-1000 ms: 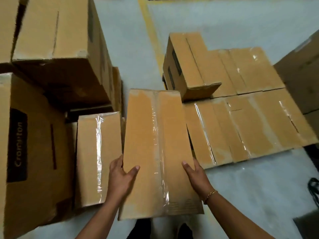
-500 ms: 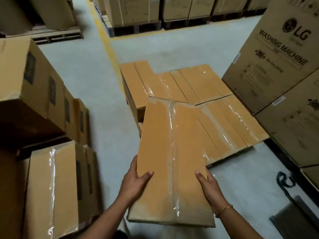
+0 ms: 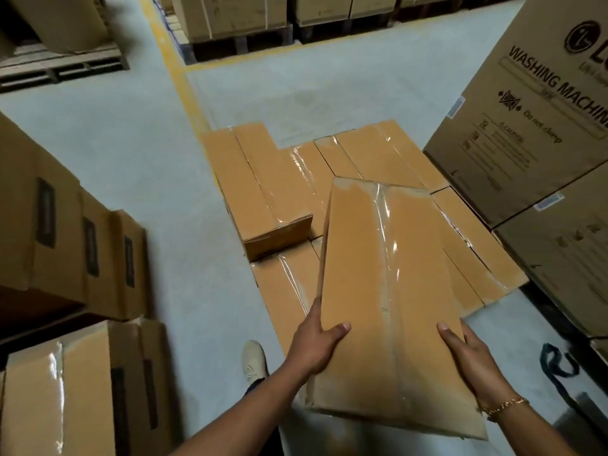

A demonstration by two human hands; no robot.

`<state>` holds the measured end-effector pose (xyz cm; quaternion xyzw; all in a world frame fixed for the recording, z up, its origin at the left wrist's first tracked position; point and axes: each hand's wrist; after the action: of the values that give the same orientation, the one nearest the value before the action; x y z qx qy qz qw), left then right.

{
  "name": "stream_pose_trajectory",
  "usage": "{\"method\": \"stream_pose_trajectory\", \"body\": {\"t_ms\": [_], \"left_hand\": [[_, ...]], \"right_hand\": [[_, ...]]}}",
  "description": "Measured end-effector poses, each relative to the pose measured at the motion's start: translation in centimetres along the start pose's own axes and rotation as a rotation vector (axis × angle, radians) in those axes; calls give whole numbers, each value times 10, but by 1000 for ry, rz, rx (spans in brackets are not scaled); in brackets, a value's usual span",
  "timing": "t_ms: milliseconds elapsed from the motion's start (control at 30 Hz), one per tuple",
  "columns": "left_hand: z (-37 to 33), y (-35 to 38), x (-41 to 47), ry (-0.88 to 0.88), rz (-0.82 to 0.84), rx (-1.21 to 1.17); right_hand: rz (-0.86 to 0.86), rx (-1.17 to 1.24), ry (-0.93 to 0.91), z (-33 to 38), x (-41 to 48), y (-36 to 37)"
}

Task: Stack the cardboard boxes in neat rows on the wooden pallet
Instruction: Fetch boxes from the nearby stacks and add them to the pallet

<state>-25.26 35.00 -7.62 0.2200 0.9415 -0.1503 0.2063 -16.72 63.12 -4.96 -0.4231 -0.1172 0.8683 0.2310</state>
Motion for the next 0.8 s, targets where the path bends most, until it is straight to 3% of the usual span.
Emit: {"method": "stream_pose_trajectory", "body": {"t_ms": [333, 633, 800], "left_hand": [[-50, 7, 159, -64, 60, -28], [-41, 80, 261, -173, -159, -205], [-14, 82, 324, -185, -244, -256]], "right_hand": [[49, -98, -5, 86, 174, -23], [191, -278, -84, 146, 341, -39], [206, -349, -141, 172, 415, -4]]}}
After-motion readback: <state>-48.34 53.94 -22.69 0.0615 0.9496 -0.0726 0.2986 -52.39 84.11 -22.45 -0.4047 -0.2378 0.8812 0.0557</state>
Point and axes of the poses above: each hand's wrist, its own x-axis towards the middle knuckle, its own y-axis out of the palm, z = x × y, and after that the axes turned 9 degrees about y, right-handed
